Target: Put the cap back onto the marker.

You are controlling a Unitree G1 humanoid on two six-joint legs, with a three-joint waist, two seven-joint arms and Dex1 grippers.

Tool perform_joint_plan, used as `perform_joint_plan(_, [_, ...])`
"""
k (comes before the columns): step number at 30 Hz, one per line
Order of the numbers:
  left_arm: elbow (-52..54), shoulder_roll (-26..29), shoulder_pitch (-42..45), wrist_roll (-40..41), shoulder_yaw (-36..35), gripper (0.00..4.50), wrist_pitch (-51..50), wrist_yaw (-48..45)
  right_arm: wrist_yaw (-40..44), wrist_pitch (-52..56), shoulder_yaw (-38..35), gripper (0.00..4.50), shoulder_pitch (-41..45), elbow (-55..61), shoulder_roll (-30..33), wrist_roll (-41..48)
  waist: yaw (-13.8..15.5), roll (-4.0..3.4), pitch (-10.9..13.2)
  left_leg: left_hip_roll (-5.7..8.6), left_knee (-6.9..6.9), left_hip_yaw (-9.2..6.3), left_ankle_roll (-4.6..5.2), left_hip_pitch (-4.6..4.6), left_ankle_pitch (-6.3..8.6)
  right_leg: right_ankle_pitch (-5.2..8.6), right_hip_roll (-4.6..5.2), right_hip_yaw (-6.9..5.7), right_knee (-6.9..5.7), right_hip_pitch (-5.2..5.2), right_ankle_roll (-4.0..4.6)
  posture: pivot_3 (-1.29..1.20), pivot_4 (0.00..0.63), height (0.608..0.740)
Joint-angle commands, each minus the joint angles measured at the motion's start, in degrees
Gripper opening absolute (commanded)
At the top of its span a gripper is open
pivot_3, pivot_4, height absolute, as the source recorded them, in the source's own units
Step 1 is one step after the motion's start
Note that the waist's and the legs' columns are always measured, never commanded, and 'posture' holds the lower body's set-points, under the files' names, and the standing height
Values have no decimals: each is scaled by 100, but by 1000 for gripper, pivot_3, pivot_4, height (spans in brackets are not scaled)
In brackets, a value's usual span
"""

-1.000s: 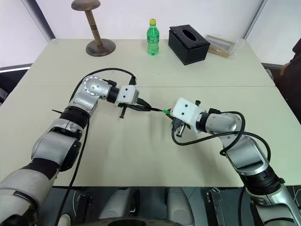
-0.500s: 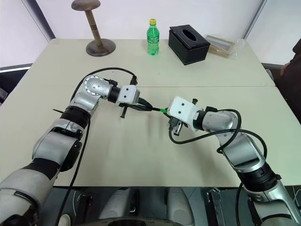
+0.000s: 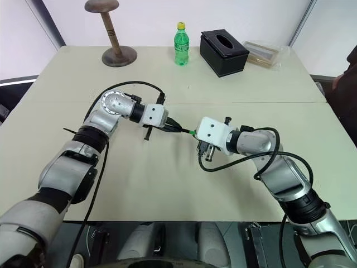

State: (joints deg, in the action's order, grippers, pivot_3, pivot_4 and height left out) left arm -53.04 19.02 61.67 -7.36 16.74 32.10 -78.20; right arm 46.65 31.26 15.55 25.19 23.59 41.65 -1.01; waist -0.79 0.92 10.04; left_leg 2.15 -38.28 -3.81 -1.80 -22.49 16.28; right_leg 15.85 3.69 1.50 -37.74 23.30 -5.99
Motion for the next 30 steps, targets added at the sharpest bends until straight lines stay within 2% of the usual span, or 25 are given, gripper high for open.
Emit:
perform_joint_plan(1, [6,-29,285,-16,11,0,178,152,88,-182,93,22,177,9,22,-121,-2,0,0,0,0,0,0,0,0,0,0,0,0,0,0,0,150,740])
perform_joint_plan(10, [-94,-105,338,-145,70,0,369,363,126,-200,251,22,353,-253,-186,-319,-4,0,0,0,0,0,0,0,0,0,0,0,0,1,0,0,150,740])
perform_joint_plan(30, [-78,-205,284,78,-109,0,45,399,23,39,196,22,578,-339,-516,-356,-5,0,0,0,1,0,0,-1,0,0,-1,0,0,2,0,0,150,740])
